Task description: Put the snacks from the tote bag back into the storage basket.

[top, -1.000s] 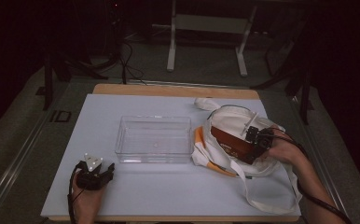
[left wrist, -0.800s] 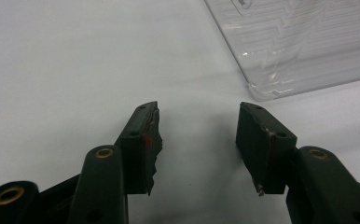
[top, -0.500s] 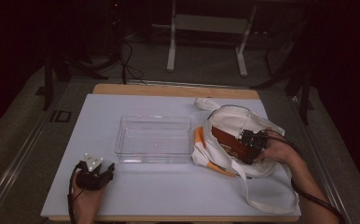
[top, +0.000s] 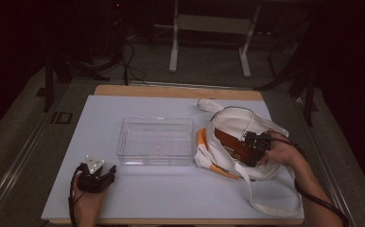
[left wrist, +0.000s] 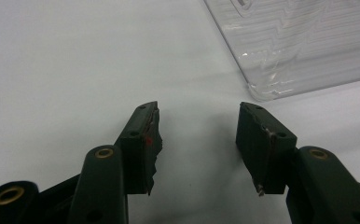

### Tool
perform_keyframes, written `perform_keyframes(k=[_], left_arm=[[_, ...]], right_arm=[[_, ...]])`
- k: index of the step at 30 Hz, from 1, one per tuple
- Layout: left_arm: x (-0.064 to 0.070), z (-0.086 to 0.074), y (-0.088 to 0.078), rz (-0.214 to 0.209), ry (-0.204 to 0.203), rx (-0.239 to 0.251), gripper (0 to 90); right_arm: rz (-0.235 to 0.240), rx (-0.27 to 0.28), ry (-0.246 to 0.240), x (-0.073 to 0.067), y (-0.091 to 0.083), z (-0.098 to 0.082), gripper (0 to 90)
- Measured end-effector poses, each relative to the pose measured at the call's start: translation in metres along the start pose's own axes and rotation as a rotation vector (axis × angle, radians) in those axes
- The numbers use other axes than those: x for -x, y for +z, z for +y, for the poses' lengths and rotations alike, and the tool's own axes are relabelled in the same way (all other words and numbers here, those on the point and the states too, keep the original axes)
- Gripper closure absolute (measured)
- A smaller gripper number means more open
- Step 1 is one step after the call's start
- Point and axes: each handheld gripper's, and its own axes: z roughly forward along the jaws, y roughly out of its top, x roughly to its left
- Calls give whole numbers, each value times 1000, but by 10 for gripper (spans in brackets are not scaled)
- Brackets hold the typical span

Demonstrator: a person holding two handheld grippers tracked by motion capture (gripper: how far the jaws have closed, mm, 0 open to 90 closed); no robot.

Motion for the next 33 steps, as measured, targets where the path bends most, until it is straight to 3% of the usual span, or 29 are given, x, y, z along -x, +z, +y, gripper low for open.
perform_keyframes(k=[3, 33], left_arm=[[0, 0, 0, 0, -1, 0, 495], [0, 0, -1, 2, -4, 4, 495]], right_arm=[[-8, -3, -21, 0, -2, -1, 434], [-43, 35, -48, 0, -26, -9, 434]])
